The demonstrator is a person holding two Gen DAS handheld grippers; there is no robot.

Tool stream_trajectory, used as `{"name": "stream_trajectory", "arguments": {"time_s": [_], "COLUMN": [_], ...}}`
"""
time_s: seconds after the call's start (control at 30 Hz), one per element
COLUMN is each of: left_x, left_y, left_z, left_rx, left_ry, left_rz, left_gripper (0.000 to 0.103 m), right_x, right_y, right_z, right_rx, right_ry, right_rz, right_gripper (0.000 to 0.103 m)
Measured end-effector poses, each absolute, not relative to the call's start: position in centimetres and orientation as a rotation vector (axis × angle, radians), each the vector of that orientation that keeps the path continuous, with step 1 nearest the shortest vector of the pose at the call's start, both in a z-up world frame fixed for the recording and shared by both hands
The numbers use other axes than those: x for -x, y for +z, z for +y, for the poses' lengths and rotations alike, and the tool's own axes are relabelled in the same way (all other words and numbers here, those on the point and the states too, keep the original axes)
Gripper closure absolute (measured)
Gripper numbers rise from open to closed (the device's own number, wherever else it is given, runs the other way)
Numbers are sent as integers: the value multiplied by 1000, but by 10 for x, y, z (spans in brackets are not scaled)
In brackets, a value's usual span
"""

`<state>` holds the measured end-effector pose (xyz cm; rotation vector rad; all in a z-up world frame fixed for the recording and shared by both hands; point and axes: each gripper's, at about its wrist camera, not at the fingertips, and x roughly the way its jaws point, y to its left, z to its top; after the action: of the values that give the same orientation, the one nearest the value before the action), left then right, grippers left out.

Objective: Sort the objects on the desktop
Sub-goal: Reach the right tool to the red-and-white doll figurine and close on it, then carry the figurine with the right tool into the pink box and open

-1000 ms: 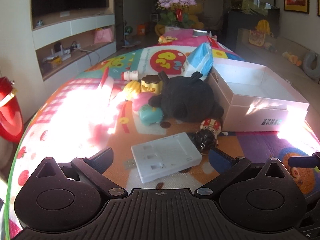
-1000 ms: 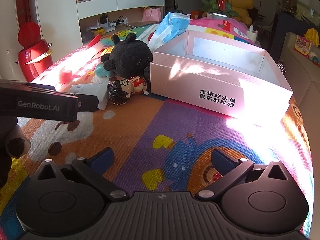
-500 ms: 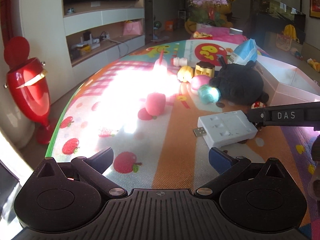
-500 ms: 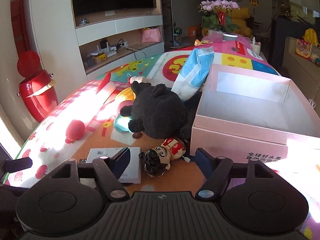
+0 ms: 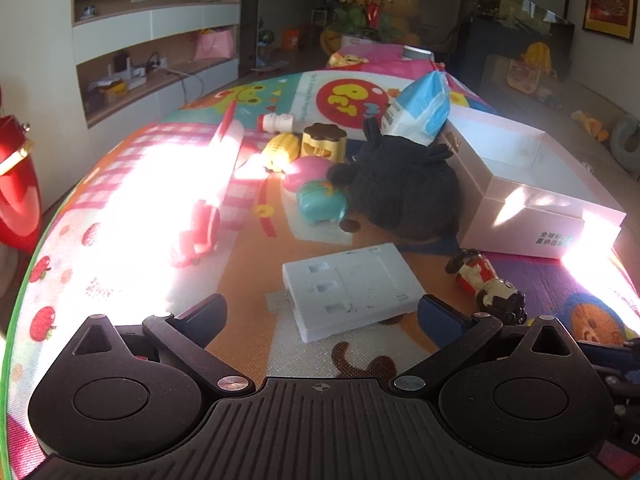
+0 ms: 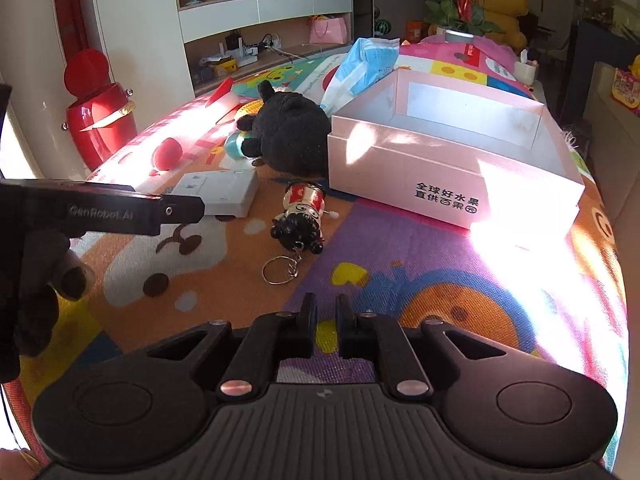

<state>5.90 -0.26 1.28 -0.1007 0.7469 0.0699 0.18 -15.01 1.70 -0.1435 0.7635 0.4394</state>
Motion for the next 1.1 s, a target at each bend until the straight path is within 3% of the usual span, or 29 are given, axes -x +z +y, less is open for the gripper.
{"name": "stream_trajectory", "arguments": {"time_s": [0.07, 0.13, 0.63, 0.77, 1.1], "left_x": [-74, -83, -41, -33, -76], "left_y": [9, 5, 8, 10, 2], "left_z": [-10, -17, 24, 42, 46], "left_rx": [95, 64, -83, -18, 29], "left_ry": [60, 45, 74, -56, -117], "left_rz": [770, 780, 708, 682, 732], "left_gripper": [0, 0, 0, 0, 0], "right_x": [-1, -1, -51, -54, 13], "right_y": [15, 13, 10, 10, 10], "right_z": [-153, -155, -101, -96, -126], "right_rx": [135, 127, 171, 190, 249], "right_ry": [421, 413, 491, 518, 612], "right_rz": [747, 736, 694, 709, 678], "right_gripper": [56, 46, 42, 71, 71]}}
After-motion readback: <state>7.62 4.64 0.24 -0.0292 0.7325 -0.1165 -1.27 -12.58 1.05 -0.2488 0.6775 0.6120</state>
